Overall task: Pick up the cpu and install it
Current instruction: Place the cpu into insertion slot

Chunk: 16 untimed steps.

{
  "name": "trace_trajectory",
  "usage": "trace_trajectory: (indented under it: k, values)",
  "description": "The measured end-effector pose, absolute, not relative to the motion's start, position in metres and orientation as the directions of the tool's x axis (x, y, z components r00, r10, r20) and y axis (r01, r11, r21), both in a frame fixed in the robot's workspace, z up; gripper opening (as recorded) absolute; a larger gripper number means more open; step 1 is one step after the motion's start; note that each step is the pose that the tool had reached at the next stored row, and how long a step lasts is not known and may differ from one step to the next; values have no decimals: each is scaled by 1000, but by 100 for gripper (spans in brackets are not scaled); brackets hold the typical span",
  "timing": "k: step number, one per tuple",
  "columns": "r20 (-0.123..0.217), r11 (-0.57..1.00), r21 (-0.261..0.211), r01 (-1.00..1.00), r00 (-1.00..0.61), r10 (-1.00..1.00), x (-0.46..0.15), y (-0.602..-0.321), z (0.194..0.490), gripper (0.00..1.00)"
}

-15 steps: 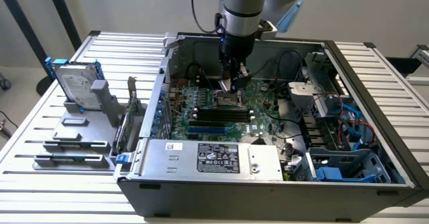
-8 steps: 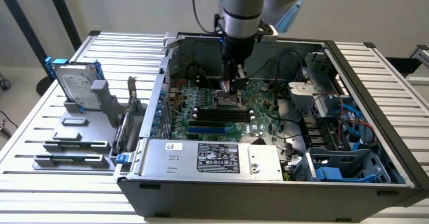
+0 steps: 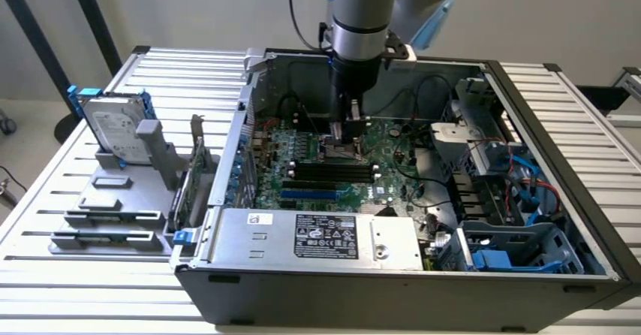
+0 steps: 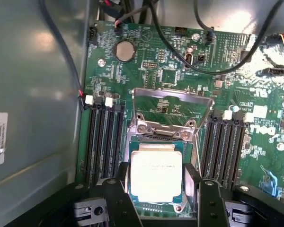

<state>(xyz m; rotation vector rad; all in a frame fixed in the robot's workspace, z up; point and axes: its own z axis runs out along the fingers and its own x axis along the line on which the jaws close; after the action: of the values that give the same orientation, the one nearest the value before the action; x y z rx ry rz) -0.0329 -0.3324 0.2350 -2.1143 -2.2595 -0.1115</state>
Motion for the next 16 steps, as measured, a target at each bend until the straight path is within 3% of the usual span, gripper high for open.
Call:
trace_trajectory:
  k: [16]
  values:
    - [71, -50, 21, 999, 48, 996, -43, -331, 222, 55]
